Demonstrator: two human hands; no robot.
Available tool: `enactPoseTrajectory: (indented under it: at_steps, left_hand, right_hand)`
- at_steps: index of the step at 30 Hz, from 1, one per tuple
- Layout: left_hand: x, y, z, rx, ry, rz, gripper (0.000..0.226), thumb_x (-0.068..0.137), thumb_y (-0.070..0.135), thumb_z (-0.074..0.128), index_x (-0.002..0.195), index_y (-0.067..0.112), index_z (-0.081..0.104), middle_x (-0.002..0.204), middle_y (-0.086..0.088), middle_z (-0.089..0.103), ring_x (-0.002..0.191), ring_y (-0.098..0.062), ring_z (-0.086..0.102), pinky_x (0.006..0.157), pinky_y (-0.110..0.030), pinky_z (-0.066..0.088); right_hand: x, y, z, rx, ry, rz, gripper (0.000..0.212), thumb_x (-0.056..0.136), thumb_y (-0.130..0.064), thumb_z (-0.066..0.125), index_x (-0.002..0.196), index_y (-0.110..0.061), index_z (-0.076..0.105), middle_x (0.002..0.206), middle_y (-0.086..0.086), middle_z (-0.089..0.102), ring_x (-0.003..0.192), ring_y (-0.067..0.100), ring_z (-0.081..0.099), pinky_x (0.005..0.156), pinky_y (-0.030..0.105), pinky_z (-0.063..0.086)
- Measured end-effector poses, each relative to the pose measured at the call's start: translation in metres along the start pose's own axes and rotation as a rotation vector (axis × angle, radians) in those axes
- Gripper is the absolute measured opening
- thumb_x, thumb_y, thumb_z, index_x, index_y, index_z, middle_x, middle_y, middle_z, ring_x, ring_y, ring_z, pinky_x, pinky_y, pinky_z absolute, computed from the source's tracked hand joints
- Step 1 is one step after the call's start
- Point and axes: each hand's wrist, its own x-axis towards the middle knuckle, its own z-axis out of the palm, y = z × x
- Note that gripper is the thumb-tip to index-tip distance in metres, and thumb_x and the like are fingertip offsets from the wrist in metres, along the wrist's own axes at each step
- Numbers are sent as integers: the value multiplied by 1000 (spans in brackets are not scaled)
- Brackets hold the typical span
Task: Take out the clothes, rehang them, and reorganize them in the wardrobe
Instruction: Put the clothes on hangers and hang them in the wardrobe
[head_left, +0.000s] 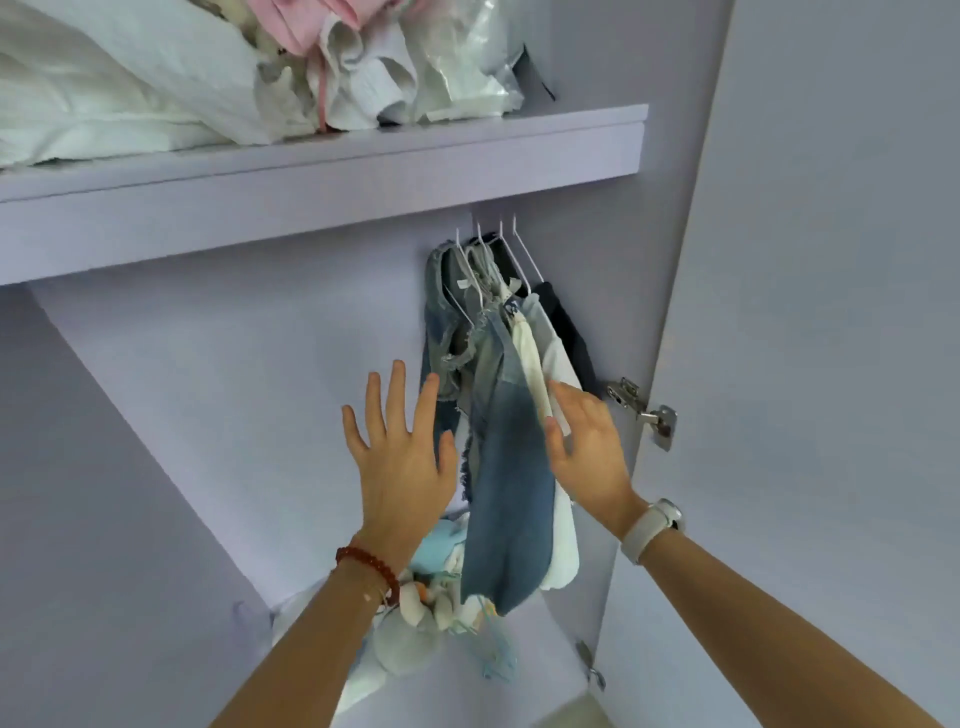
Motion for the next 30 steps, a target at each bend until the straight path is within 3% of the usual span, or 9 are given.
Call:
enactPoseTrajectory:
  at_steps: [5, 9, 11, 16, 22, 26, 30]
  left_hand:
    - [-77, 48, 50, -88, -407, 36, 52, 90, 25, 52, 139, 16, 39, 151, -9, 26, 141, -31, 17, 110, -55, 10]
    - [-140, 103, 75, -224, -647, 272, 44, 88, 19, 55, 130, 6, 49, 141, -15, 42, 131, -34, 36, 103, -53, 30]
    - [-169, 135, 82, -281, -766, 397, 44, 91, 22, 49, 133, 8, 46, 141, -11, 42, 132, -28, 35, 106, -47, 28]
    - [-240, 213, 75, -497, -958, 788, 43, 95, 23, 41, 136, 11, 39, 141, -3, 41, 132, -18, 33, 109, -36, 25]
    - [-333, 288, 36, -743, -1115, 1113, 41, 91, 18, 49, 131, 8, 47, 136, -8, 47, 125, -26, 43, 105, -40, 32]
    - [-405, 332, -4, -839, -1268, 1346, 40, 91, 16, 48, 130, 5, 48, 134, -11, 47, 124, -28, 44, 103, -43, 35]
    - [-474, 380, -54, -837, -1302, 1613, 42, 95, 24, 41, 134, 11, 43, 141, -5, 40, 128, -23, 39, 104, -40, 36]
  right_hand:
    - [-129, 50, -36, -111, -68, 223, 39, 89, -11, 51, 128, -5, 50, 130, 15, 53, 123, 34, 44, 103, 47, 36]
    - [-244, 82, -76, -224, -74, 618, 42, 94, -19, 45, 135, -12, 42, 140, 7, 43, 133, 24, 31, 108, 36, 27]
    - [-301, 84, -97, -276, -45, 817, 42, 95, -21, 42, 136, -13, 41, 141, 5, 42, 133, 23, 29, 108, 34, 26]
    - [-430, 48, -133, -374, 149, 1254, 36, 93, -18, 40, 128, -12, 48, 132, 5, 49, 125, 28, 39, 102, 36, 32]
    - [-559, -39, -155, -423, 430, 1709, 42, 96, -22, 34, 137, -16, 38, 141, 5, 40, 131, 26, 32, 106, 35, 28]
    - [-625, -97, -170, -516, 624, 1886, 39, 95, -18, 38, 132, -11, 44, 135, 10, 48, 125, 28, 41, 103, 34, 32]
    - [-684, -139, -189, -547, 817, 2009, 36, 93, -13, 41, 128, -6, 49, 127, 14, 54, 118, 29, 47, 97, 33, 36]
